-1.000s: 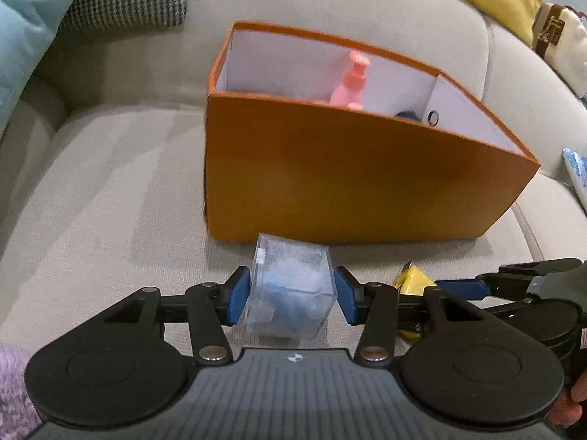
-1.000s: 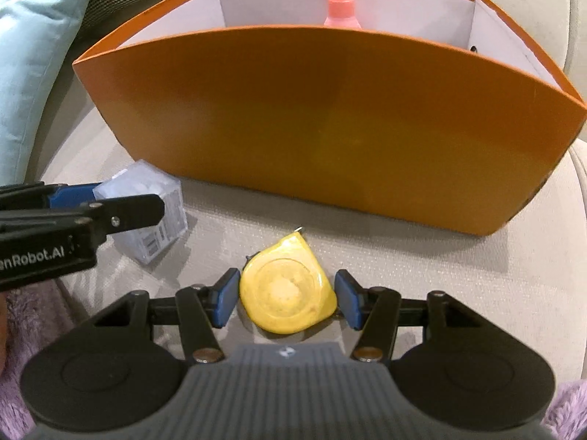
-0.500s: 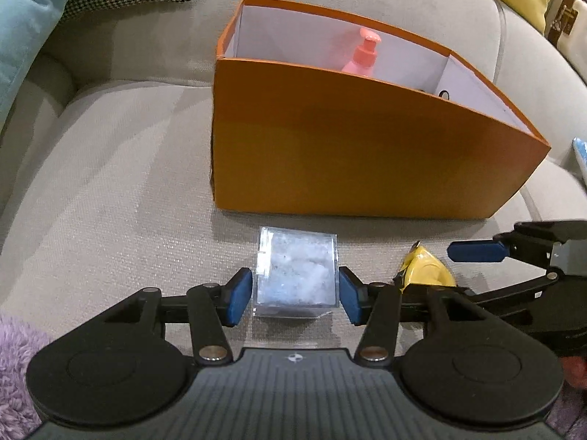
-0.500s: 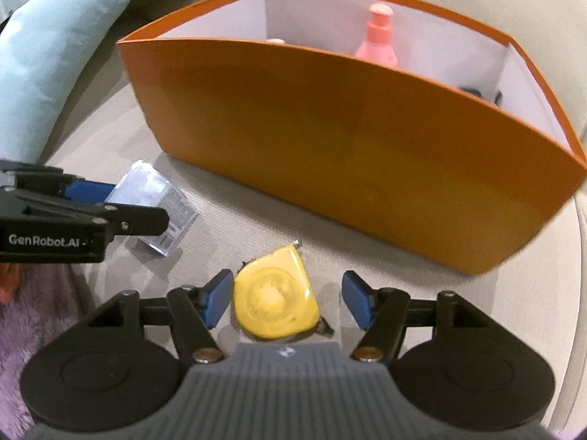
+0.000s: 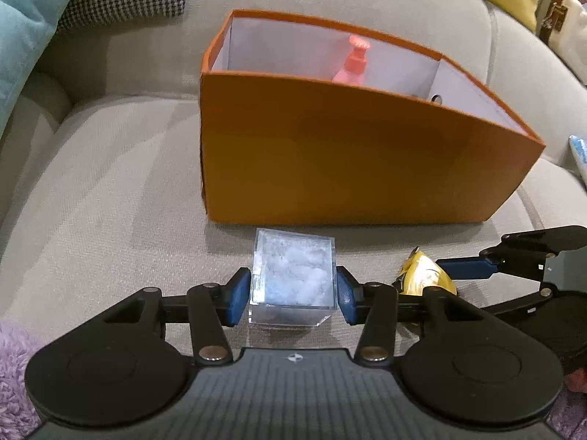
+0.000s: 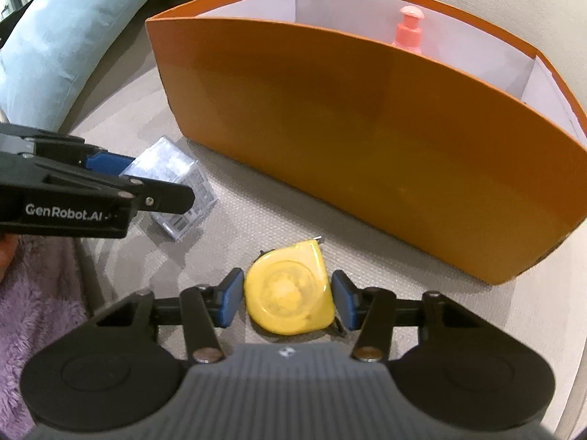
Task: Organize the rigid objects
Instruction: 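Carry the clear cube and yellow tape measure over the orange box with both grippers, then lower the cube and tape measure into the orange box and release both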
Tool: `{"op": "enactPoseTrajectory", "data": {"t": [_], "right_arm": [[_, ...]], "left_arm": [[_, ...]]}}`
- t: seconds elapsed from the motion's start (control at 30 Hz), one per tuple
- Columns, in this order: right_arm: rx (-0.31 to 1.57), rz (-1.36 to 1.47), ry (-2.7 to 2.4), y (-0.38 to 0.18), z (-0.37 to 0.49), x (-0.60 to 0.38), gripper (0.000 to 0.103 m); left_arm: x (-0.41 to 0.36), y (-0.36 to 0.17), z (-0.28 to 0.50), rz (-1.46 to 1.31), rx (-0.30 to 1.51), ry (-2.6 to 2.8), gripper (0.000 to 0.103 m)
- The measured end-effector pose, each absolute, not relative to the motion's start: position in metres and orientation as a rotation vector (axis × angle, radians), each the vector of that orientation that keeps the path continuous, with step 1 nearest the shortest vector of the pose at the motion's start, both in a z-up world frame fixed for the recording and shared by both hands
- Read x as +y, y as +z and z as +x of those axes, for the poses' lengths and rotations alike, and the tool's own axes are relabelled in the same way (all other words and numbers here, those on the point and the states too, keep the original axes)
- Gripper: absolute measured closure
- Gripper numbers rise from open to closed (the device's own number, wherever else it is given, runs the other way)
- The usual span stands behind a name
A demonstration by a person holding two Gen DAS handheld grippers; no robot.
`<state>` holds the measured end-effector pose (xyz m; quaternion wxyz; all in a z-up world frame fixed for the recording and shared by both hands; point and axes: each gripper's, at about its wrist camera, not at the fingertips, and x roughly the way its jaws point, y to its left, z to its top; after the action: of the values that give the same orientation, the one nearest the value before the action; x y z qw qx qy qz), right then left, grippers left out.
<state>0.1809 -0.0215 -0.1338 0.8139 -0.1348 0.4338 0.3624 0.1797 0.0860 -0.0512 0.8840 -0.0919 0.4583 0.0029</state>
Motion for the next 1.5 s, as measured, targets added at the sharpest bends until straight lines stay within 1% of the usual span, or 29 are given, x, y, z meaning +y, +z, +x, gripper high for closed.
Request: {"op": "enactPoseTrajectory", "data": {"t": [0.2,0.37,0.53,0.63,0.73,0.87,1.0,1.1,1.33,1.5], "right_arm": [[0.915,-0.155,0.768,-0.102,0.180,-0.045,0.050],[0.872,-0.061,0.780,-0.052,0.183,-0.074,0.050],[0.786,-0.049,0.782,0.005,0.211,-0.084,0.050],[0.801,-0.138,0.772,0.020,0.240,-0.075,0.050],[0.903,-0.223,0.737,0.012,0.280,-0.058,0.050],[1.094,-0.271,0.735,-0.021,0.327,-0.036,0.050],[1.260,-0.333,0.744,-0.054,0.348,-0.015,0.050],[1.307,-0.419,0.744,-0.072,0.354,-0.002,0.050],[1.430,-0.503,0.726,-0.101,0.367,0.008,0.049],[1.449,-0.547,0.711,-0.107,0.363,0.007,0.048]], "left_arm": [[0.086,-0.021,0.165,-0.210,0.897,-0.056,0.048],[0.089,0.032,0.165,-0.295,0.827,-0.150,0.048],[0.087,0.082,0.200,-0.287,0.771,-0.240,0.048],[0.086,0.097,0.233,-0.267,0.780,-0.278,0.048],[0.088,0.094,0.266,-0.279,0.813,-0.308,0.048],[0.086,0.078,0.294,-0.261,0.861,-0.333,0.048],[0.080,0.065,0.304,-0.193,0.877,-0.329,0.048],[0.080,0.061,0.310,-0.188,0.876,-0.351,0.048],[0.083,0.046,0.323,-0.194,0.888,-0.343,0.048],[0.082,0.042,0.324,-0.180,0.899,-0.365,0.048]]}}
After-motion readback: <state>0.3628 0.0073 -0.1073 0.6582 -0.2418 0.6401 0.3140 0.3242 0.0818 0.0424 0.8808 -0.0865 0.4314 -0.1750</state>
